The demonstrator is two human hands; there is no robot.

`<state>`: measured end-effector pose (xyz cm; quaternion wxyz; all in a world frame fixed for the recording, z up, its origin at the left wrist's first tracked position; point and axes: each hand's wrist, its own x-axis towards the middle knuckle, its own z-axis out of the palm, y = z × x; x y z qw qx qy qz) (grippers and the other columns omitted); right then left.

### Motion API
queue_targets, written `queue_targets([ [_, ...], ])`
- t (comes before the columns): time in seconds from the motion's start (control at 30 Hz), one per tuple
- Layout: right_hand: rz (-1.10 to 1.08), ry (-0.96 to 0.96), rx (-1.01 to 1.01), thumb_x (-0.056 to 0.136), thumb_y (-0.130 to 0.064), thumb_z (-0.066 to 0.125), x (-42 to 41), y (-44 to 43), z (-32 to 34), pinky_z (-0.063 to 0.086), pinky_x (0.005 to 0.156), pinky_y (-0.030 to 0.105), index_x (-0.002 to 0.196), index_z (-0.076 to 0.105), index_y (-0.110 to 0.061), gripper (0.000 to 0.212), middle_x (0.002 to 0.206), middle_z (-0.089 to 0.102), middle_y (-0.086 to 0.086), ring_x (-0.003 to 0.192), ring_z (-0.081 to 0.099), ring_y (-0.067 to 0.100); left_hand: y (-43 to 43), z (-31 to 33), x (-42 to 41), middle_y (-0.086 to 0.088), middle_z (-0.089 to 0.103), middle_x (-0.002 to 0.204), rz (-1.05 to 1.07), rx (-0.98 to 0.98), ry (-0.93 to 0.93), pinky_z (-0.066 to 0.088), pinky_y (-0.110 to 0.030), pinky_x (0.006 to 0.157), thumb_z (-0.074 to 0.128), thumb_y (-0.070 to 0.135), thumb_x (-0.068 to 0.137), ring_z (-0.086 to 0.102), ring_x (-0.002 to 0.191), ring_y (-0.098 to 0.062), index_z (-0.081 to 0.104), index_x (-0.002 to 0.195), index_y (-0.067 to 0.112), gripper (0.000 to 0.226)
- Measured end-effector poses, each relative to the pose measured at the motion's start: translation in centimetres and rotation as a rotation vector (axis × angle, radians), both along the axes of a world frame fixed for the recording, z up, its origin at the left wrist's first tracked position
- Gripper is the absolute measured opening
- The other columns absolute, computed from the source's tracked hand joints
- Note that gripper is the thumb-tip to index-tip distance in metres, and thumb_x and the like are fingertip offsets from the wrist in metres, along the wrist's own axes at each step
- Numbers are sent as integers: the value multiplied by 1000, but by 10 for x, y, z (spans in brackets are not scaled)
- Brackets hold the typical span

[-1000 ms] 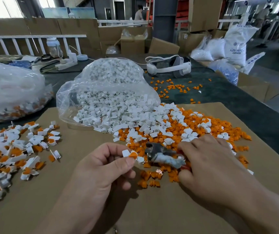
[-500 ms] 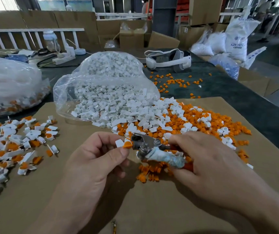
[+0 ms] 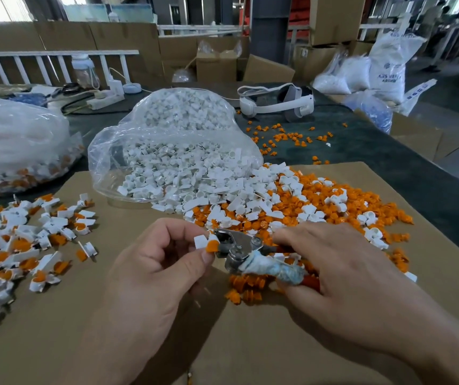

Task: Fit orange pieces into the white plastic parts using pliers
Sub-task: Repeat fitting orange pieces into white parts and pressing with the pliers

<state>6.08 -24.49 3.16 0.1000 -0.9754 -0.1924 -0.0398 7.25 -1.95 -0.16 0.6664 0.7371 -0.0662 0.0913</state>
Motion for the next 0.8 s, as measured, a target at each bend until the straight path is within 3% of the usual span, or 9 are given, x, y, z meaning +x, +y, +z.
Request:
queue_targets([
  [0.13,-5,5,-20,79,-57,31,-2,3,4,42,90,38,123,50,-36,53,105,57,-19,97,52,8,2,-2,0,0,64,66,-25,45,-20,49,-24,52,86,32,72,58,57,-14,74,83,33,17],
  [0.3,-7,-59,-35,77,-54,41,-3,4,4,47,79,36,111,60,-31,45,91,60,-18,82,58,10,3,-2,1,-11,66,63,-81,2,14,51,-23,49,78,26,63,62,53,-22,76,77,28,14],
  [0.4,16,-51,-58,76,-60,32,1,4,5,45,86,35,113,57,-37,51,93,58,-20,87,55,7,1,-2,3,-16,64,60,-71,-53,3,51,-25,46,79,20,60,61,50,-24,76,73,25,14],
  [0.5,35,-17,-108,77,-68,21,6,1,2,36,94,26,120,45,-39,57,103,48,-21,97,44,3,0,-3,4,-16,64,60,-84,-70,3,54,-30,48,81,38,50,61,51,-23,76,74,25,28],
  [0.67,47,26,-124,87,-68,36,5,4,7,25,69,13,101,41,-36,35,98,46,-18,89,38,3,0,-1,5,-18,65,60,-100,-99,-2,51,-27,47,79,42,48,61,50,-26,76,73,24,31],
  [0.8,31,2,-104,87,-69,35,5,6,7,23,61,12,88,36,-34,34,86,42,-15,82,38,6,0,2,3,-21,65,60,-105,-100,9,52,-29,46,85,30,54,62,48,-29,76,73,21,23],
])
